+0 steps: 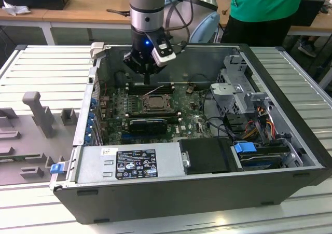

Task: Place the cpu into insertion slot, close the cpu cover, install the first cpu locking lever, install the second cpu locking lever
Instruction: 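Install the first cpu locking lever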

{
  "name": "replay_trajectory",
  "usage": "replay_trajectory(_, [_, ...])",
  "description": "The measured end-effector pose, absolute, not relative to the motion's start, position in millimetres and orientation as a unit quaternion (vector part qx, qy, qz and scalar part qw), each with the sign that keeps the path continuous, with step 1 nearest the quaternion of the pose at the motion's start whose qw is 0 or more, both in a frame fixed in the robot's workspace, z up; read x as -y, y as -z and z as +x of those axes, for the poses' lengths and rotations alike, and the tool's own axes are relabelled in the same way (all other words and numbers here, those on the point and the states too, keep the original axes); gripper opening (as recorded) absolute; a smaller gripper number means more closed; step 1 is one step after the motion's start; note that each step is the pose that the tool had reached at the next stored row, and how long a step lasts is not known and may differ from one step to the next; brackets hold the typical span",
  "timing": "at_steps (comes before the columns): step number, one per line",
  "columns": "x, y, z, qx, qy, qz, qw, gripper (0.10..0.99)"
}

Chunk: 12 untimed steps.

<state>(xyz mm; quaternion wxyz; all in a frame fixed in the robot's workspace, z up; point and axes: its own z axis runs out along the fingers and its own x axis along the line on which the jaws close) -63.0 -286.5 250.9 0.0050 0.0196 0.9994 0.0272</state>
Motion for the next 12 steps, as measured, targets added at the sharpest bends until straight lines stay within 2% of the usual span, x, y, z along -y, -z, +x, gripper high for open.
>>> replay_trajectory(2, [288,-243,-59,-0.999,-0.031,0.018,0.011,0.106])
replay_trajectory(12, [279,-225,-36,-1.000,-0.029,-0.002,0.011,0.106])
